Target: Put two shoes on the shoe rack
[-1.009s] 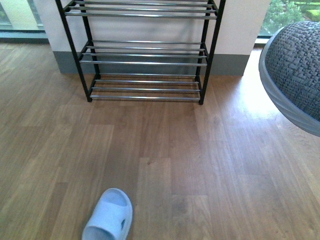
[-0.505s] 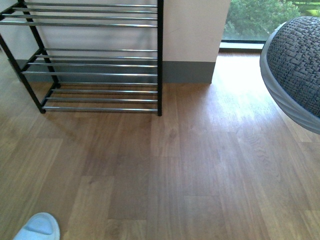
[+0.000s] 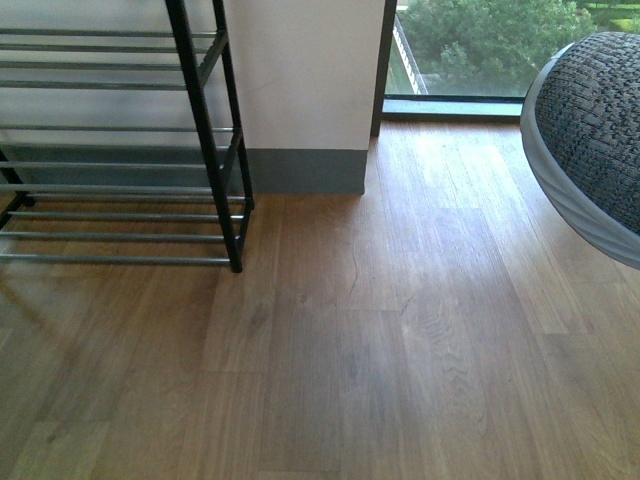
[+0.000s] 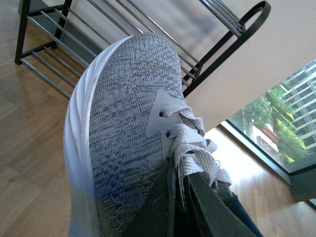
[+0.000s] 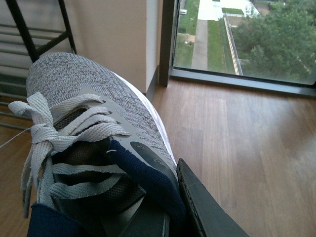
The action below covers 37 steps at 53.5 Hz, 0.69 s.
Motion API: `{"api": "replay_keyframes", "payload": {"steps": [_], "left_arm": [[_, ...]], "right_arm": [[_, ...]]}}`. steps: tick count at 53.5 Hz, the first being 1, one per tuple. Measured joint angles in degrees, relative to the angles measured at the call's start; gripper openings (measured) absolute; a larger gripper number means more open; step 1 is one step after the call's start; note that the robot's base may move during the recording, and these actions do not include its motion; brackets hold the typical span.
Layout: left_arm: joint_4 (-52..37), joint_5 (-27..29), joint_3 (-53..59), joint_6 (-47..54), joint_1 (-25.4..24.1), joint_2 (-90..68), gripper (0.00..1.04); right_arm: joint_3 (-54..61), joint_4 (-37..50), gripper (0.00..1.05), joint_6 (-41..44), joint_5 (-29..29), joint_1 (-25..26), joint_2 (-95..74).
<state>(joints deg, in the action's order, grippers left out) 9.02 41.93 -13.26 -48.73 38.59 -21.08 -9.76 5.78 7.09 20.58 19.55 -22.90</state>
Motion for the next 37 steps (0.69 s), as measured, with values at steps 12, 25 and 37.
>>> {"api": "replay_keyframes", "payload": {"steps": [12, 25, 37], "left_arm": [[0.00, -0.28, 0.00, 0.00, 0.02, -0.04, 0.02], [0.00, -0.04, 0.00, 0.00, 0.02, -0.04, 0.02], [0.00, -0.44, 0.00, 0.00, 0.07, -0.20, 0.02]], "right_arm": [[0.00, 0.00, 0.01, 0.02, 0.00, 0.00, 0.02], [0.00, 0.00, 0.01, 0.02, 0.02, 0.00, 0.00], [0.00, 0.00, 0.01, 0.02, -0.39, 0.02, -0.09]]}}
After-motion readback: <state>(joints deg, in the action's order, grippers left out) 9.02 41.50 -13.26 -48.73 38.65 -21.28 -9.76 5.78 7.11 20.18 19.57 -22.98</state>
